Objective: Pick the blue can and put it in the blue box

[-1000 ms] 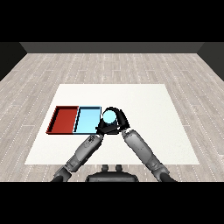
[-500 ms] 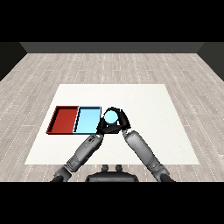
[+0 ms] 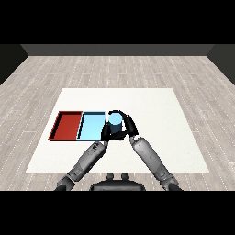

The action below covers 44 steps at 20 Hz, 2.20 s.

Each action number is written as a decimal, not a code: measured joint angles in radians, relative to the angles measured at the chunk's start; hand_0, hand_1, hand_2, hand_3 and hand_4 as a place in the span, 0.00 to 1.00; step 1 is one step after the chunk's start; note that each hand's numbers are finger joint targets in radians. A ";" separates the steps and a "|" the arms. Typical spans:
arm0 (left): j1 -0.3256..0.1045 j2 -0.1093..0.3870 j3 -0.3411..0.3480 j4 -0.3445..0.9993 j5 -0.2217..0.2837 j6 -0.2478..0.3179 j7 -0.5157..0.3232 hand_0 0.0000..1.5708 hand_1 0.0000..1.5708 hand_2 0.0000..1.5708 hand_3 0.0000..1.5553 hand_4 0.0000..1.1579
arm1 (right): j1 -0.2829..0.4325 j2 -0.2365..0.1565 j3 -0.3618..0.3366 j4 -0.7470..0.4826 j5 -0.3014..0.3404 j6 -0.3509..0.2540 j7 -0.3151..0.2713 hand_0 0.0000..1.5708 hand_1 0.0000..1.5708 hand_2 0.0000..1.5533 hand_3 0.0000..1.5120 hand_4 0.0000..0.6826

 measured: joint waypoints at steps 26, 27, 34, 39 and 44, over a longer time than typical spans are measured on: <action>0.005 0.173 0.208 0.075 -0.126 -0.050 0.101 1.00 1.00 1.00 0.95 0.98 | 0.203 -0.025 -0.250 -0.088 -0.133 0.106 -0.124 0.00 0.00 0.00 0.00 0.00; -0.005 0.185 0.220 0.095 -0.132 -0.050 0.116 1.00 1.00 1.00 0.96 0.97 | 0.215 -0.022 -0.254 -0.081 -0.137 0.109 -0.139 0.00 0.00 0.00 0.00 0.00; -0.077 0.281 0.248 0.282 -0.217 -0.037 0.252 0.98 0.98 0.90 0.81 0.84 | 0.251 -0.014 -0.290 -0.069 -0.174 0.123 -0.164 0.00 0.00 0.00 0.00 0.00; -0.173 0.321 0.188 0.508 -0.349 0.004 0.392 0.57 0.57 0.49 0.35 0.79 | 0.263 -0.010 -0.318 -0.051 -0.190 0.117 -0.177 0.00 0.00 0.00 0.00 0.00; -0.296 0.286 0.154 0.735 -0.433 -0.009 0.503 0.76 0.76 0.67 0.25 0.73 | 0.255 -0.014 -0.351 0.010 -0.205 0.125 -0.201 0.00 0.00 0.00 0.00 0.00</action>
